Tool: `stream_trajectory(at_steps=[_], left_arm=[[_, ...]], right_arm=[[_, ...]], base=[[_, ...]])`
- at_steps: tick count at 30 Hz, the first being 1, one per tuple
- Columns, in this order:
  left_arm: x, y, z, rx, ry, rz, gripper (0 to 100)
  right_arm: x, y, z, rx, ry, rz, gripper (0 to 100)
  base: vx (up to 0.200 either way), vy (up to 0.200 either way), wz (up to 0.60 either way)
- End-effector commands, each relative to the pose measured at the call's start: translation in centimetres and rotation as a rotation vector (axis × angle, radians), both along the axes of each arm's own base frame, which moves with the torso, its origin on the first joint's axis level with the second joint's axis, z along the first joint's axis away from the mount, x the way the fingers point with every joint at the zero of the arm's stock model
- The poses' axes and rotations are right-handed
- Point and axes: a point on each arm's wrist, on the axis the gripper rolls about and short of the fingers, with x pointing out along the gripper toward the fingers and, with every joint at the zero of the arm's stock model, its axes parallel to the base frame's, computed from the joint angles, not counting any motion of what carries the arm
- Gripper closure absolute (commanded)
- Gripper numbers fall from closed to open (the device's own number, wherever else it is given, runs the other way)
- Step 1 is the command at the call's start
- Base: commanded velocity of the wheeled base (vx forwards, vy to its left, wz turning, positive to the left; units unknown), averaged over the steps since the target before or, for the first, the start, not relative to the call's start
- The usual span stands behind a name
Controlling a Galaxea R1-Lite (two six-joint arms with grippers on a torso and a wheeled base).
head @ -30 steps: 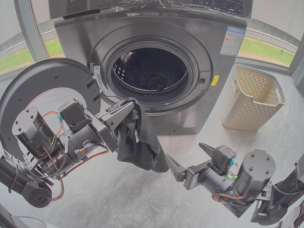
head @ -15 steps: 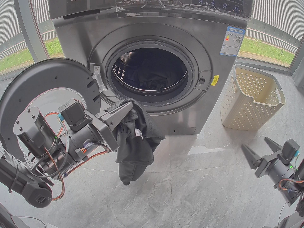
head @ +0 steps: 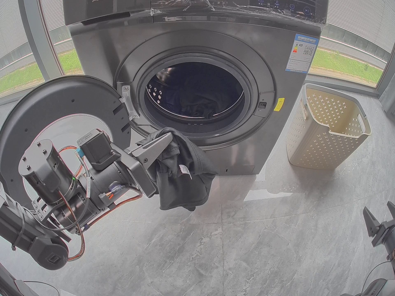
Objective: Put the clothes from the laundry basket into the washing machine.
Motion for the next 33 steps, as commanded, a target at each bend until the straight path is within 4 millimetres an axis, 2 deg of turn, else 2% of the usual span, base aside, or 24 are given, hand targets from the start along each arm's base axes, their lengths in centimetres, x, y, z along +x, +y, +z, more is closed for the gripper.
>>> stream_trajectory(at_steps=[1,3,7,13,15,17,18,19,20,23,26,28,30,31,32,33], left_arm=[[0.0,0.0,-0.1,0.000,0.001,0.003,100],[0.0,0.0,0.0,-0.003,-0.001,0.001,100],[0.0,0.1,-0.1,-0.001,-0.001,0.003,100],[0.0,-0.1,0.1,-0.005,-0.003,0.001,100],[0.1,-0.4,0.3,-0.009,-0.008,-0.004,100],[0.4,-0.6,0.2,-0.006,-0.006,-0.005,100],[0.5,-0.7,0.2,-0.008,-0.009,-0.003,100],[0.6,-0.7,0.2,-0.009,-0.010,-0.003,100],[0.6,-0.7,0.3,-0.013,-0.013,0.004,100],[0.8,-0.8,0.7,-0.027,-0.024,0.023,100],[1.0,-0.8,1.0,-0.037,-0.030,0.038,100],[1.0,-0.8,1.0,-0.038,-0.032,0.041,100],[1.2,-0.8,1.1,-0.040,-0.034,0.044,100],[1.2,-0.8,1.1,-0.040,-0.034,0.044,100],[1.5,-0.9,1.2,-0.041,-0.037,0.047,100],[1.6,-0.9,1.2,-0.042,-0.036,0.050,100]], right_arm=[[-6.8,-1.5,-4.5,0.013,-0.072,0.026,0],[-6.9,-1.3,-4.5,0.058,-0.059,0.075,0],[-6.8,-1.3,-4.5,0.066,-0.062,0.054,0],[-7.5,-1.0,-4.6,-0.081,-0.118,0.010,0],[-8.1,-0.6,-2.2,-0.171,-0.180,0.162,0],[-6.8,-0.4,0.7,-0.138,-0.116,0.246,0],[-5.5,-0.3,2.9,-0.073,-0.082,0.296,0],[-5.3,-0.3,3.2,-0.066,-0.079,0.303,0],[-3.3,-0.3,5.8,0.049,-0.045,0.374,0],[1.4,0.2,8.8,0.202,0.083,0.517,0],[4.7,1.7,9.2,0.219,0.177,0.659,0],[6.4,3.7,8.8,0.213,0.220,0.765,0],[8.3,6.0,8.1,0.185,0.255,0.791,0],[8.3,6.0,8.1,0.185,0.255,0.791,0],[9.5,8.2,7.5,0.161,0.268,0.815,0],[9.9,9.0,7.2,0.157,0.273,0.825,0]], base=[[0.000,0.000,0.00],[0.000,0.000,0.00],[0.000,0.000,0.00],[0.000,0.000,0.00],[0.000,0.000,0.00],[0.000,0.000,0.00],[0.000,0.000,0.00],[0.000,0.000,0.00],[0.000,0.000,0.00],[0.000,0.000,0.00],[0.000,0.000,0.00],[0.000,0.000,0.00],[0.000,0.000,0.00],[0.000,0.000,0.00],[0.000,0.000,0.00],[0.000,0.000,0.00]])
